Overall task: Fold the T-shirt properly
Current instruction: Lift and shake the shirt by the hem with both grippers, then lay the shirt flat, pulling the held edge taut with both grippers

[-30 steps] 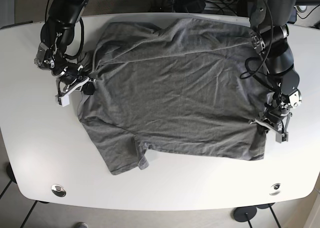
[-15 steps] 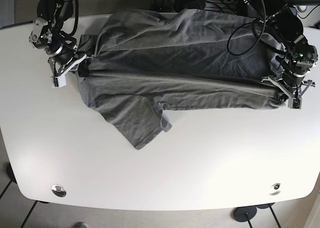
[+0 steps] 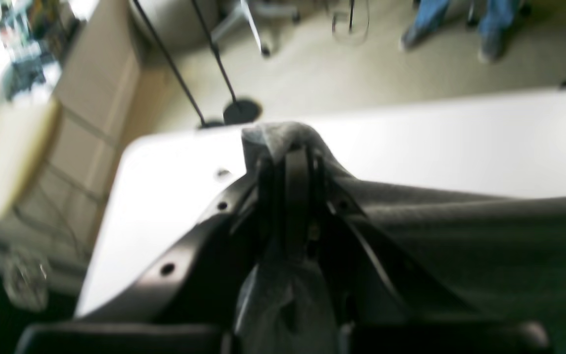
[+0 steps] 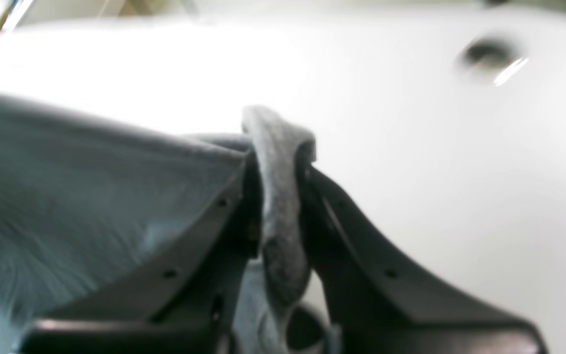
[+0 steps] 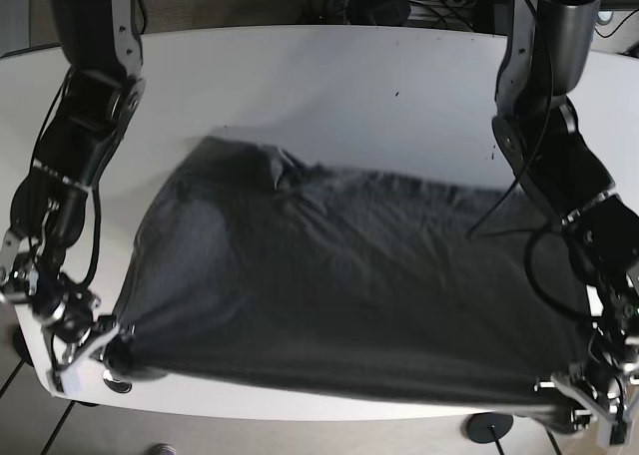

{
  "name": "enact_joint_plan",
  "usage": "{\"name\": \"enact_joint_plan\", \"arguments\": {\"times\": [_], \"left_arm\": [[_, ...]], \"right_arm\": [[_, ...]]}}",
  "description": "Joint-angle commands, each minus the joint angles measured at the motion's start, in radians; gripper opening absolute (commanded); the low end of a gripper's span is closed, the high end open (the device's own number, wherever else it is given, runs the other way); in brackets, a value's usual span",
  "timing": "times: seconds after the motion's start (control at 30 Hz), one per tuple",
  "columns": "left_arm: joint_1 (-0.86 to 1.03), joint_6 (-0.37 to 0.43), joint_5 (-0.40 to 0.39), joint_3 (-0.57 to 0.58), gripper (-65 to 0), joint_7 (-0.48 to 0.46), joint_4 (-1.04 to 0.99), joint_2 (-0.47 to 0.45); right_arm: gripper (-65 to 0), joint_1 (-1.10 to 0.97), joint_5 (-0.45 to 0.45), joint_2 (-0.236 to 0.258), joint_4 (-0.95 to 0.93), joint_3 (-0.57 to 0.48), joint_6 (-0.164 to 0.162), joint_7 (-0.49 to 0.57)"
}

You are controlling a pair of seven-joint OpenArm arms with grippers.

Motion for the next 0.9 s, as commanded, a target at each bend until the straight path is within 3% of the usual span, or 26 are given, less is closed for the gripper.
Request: {"name": "enact_joint_plan", "arguments": {"times": [0.03,0.17,0.37,0.5,0.67,0.87,0.9], "left_arm": [[-0.178,0.011,-0.009,0.009,-65.0,-0.034,-0.059,-0.034],[-0.36,0.011,-0.002,0.009,-65.0,-0.034,-0.133,-0.038],[-0.293,0.005,-0.01,0.007,-65.0,-0.033,-0.04,-0.064],[-0.079,-0.078,-0.012,-0.003,-65.0,-0.034,0.053,-0.064],[0.273,-0.09,-0.016,-0.06,-65.0,-0.043,0.183,-0.057],[0.691,-0.132,-0.133,-0.141,-65.0,-0.129,0.257,-0.048],[0.732,-0.135,-0.147,-0.161,-65.0,-0.131,0.258,-0.035]], "right_arm": [[-63.1,0.213,0.025,0.04,-0.057,-0.042,0.008,0.038],[-63.1,0.467,0.024,0.057,-0.158,-0.108,0.008,0.037],[-63.1,0.506,0.033,0.076,-0.111,-0.103,0.008,-0.034],[-63.1,0.266,0.035,0.077,0.044,-0.068,0.008,-0.048],[-63.1,-0.14,0.035,0.033,0.188,0.055,0.019,-0.057],[-63.1,-0.544,0.035,-0.024,0.221,0.111,0.024,-0.006],[-63.1,-0.591,0.035,-0.038,0.224,0.122,0.044,-0.002]]}}
